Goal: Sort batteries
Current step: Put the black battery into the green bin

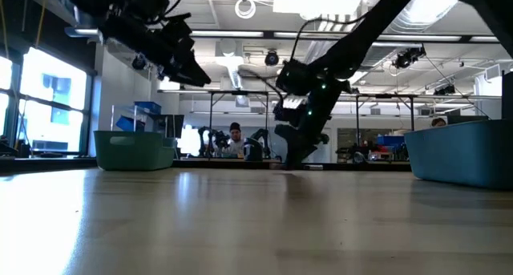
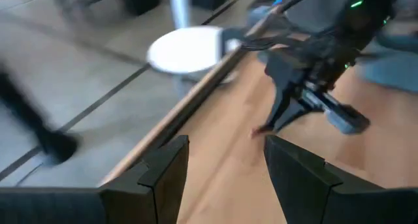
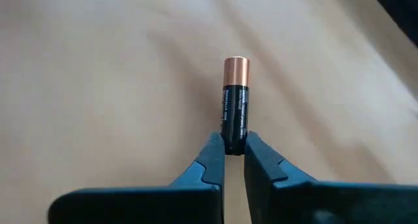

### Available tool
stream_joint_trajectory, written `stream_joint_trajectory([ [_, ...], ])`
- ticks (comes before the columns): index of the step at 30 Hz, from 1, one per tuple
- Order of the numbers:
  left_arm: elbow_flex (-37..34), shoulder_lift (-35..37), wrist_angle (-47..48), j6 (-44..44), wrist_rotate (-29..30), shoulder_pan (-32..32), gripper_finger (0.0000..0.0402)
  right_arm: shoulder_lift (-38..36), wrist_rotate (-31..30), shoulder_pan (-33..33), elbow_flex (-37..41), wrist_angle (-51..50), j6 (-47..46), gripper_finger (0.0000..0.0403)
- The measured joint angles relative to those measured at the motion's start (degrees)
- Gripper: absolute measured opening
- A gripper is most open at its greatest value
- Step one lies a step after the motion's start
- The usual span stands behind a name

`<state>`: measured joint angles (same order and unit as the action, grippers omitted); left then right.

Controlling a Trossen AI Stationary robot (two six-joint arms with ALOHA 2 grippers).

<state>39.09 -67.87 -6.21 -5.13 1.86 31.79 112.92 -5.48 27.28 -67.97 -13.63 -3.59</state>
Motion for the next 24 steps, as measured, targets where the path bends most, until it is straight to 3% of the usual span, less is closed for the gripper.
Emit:
stream_joint_trajectory([
  [3,-7.1,-1.6,-15.6,0.0,-9.0,0.0,0.0195,-5.6,1.7,-3.9,9.4,14.9,1.5,0.0011],
  [7,-14.7,-6.8,-37.8,0.4,-19.9,-0.8,0.0195,-10.9,8.4,-7.9,22.8,47.3,0.8,0.0011],
  [9,-16.7,-10.1,-47.9,0.4,-22.6,-1.4,0.0195,-11.2,11.6,-9.6,26.7,64.2,-0.2,0.0011],
  [11,-16.9,-13.9,-55.4,0.5,-23.6,-2.2,0.0195,-11.2,13.5,-10.3,28.6,74.0,-0.2,0.0011],
  [17,-12.7,-22.9,-65.2,2.2,-23.7,-5.3,0.0195,-11.2,18.0,-10.4,26.6,78.6,0.5,0.0010],
  [24,-9.0,-24.8,-66.8,4.5,-24.2,-7.1,0.0195,-11.2,20.7,-10.6,24.6,78.0,2.1,0.0010],
])
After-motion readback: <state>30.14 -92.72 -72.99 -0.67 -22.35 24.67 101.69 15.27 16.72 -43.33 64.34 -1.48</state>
